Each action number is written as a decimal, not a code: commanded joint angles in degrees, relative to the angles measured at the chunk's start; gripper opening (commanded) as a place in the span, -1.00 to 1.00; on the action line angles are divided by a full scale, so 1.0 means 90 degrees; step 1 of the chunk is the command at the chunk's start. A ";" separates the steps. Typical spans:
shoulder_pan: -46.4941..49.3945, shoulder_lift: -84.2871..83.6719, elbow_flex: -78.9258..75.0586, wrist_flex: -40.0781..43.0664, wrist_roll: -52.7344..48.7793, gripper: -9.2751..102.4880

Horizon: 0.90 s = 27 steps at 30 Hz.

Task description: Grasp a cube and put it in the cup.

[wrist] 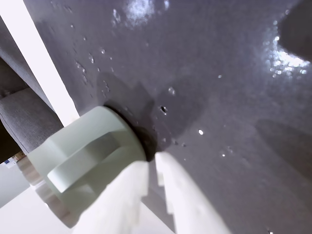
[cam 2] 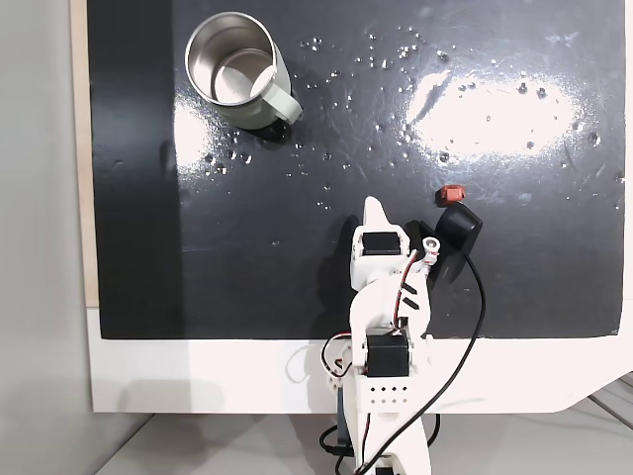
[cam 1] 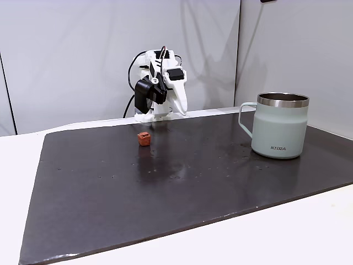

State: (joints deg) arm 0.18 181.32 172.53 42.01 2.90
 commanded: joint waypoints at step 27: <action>0.0254 -0.1484 -0.2930 0.0400 -0.0566 -0.83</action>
State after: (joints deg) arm 1.41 172.18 154.69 45.18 -1.85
